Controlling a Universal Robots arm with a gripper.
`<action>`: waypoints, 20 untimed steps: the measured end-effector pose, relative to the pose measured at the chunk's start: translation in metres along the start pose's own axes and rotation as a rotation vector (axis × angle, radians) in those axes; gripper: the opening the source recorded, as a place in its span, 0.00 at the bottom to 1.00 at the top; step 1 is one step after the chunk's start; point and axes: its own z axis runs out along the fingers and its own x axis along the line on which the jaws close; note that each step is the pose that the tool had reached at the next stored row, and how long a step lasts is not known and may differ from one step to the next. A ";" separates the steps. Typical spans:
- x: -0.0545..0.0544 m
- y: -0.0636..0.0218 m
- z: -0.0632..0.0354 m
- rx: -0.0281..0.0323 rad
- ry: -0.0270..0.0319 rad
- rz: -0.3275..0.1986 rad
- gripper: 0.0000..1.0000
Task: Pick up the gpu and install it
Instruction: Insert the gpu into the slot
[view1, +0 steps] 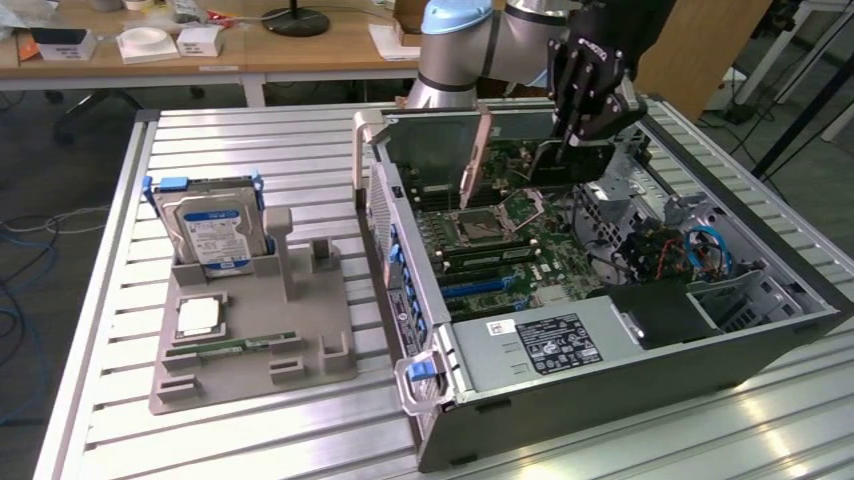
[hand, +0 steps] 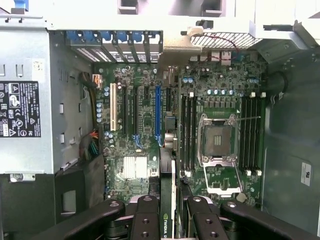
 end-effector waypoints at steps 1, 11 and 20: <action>0.000 0.0000 0.0018 0.0000 0.0001 0.000 0.26; 0.000 0.0037 0.0199 0.0000 0.0001 0.000 0.26; 0.001 0.0085 0.0362 0.0001 0.0002 0.000 0.26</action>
